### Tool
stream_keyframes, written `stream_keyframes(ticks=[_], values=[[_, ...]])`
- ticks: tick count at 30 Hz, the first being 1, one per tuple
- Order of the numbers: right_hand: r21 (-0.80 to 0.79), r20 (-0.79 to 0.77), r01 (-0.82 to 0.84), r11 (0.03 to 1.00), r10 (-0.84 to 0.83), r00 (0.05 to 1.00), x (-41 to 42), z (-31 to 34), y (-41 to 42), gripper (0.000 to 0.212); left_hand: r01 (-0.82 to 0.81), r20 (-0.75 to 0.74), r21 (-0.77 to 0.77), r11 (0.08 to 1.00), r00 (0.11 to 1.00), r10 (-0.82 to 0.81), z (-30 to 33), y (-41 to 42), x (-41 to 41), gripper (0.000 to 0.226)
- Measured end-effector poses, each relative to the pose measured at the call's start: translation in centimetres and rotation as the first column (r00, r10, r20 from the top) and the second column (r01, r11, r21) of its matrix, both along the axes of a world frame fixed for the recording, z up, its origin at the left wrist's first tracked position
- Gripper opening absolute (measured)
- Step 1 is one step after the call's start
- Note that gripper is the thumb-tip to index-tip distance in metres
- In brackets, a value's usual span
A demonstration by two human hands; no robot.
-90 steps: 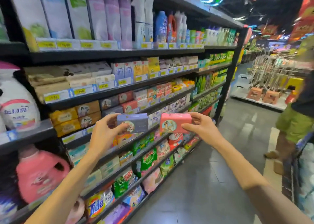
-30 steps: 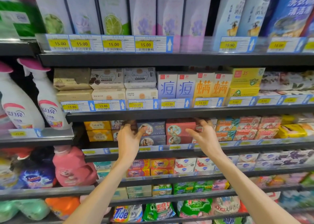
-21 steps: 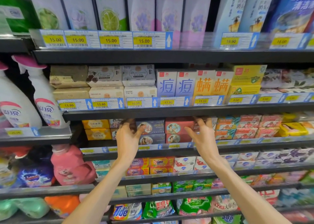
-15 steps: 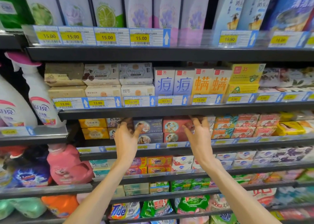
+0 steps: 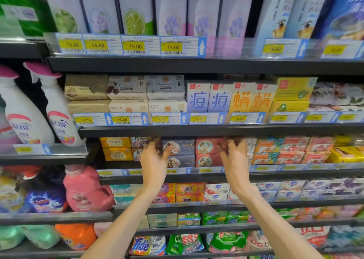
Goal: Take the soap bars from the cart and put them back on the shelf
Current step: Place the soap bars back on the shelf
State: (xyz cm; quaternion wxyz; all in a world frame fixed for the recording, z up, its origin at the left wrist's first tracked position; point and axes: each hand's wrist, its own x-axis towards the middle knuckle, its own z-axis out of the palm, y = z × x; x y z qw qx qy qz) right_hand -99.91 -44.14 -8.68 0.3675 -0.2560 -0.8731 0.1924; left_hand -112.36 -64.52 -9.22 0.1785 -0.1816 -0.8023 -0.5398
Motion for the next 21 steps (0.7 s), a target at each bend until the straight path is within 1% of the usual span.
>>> stream_keyframes(ticks=[4, 6, 8, 11, 14, 16, 19, 21], values=[[-0.001, 0.021, 0.002, 1.000, -0.002, 1.000, 0.0, 0.0, 0.0, 0.033, 0.009, 0.009, -0.010, 1.000, 1.000, -0.008, 0.0, 0.0, 0.0, 0.042], [0.053, 0.035, -0.014, 0.999, 0.012, 0.999, 0.2, 0.0, 0.1, 0.036, 0.018, 0.023, -0.023, 1.000, 1.000, -0.017, 0.1, -0.1, 0.1, 0.045], [0.124, 0.052, -0.072, 0.990, 0.066, 0.996, 0.5, 0.0, -0.1, 0.035, 0.025, 0.040, -0.033, 0.999, 0.999, -0.023, 0.3, -0.5, 0.3, 0.047], [0.182, 0.096, -0.214, 0.960, 0.199, 0.975, 0.9, 0.2, -0.9, 0.032, 0.023, 0.031, -0.058, 0.998, 0.999, -0.021, 0.5, -1.8, 0.9, 0.038], [0.245, 0.182, -0.346, 0.906, 0.308, 0.934, 0.6, 0.5, -2.6, 0.028, -0.019, -0.033, -0.161, 0.987, 0.999, 0.014, 0.5, -4.0, 2.1, 0.038], [0.247, 0.230, -0.435, 0.866, 0.384, 0.894, 0.0, 0.7, -4.0, 0.029, -0.049, -0.081, -0.246, 0.968, 0.996, 0.029, 0.2, -6.0, 3.3, 0.038], [0.253, 0.278, -0.582, 0.773, 0.518, 0.809, -1.3, 0.4, -7.1, 0.029, -0.122, -0.146, -0.384, 0.915, 0.987, 0.070, -0.7, -9.9, 5.5, 0.041], [0.252, 0.317, -0.667, 0.701, 0.591, 0.741, -2.5, 0.1, -9.6, 0.034, -0.194, -0.186, -0.456, 0.869, 0.975, 0.120, -1.6, -13.1, 6.7, 0.041]])
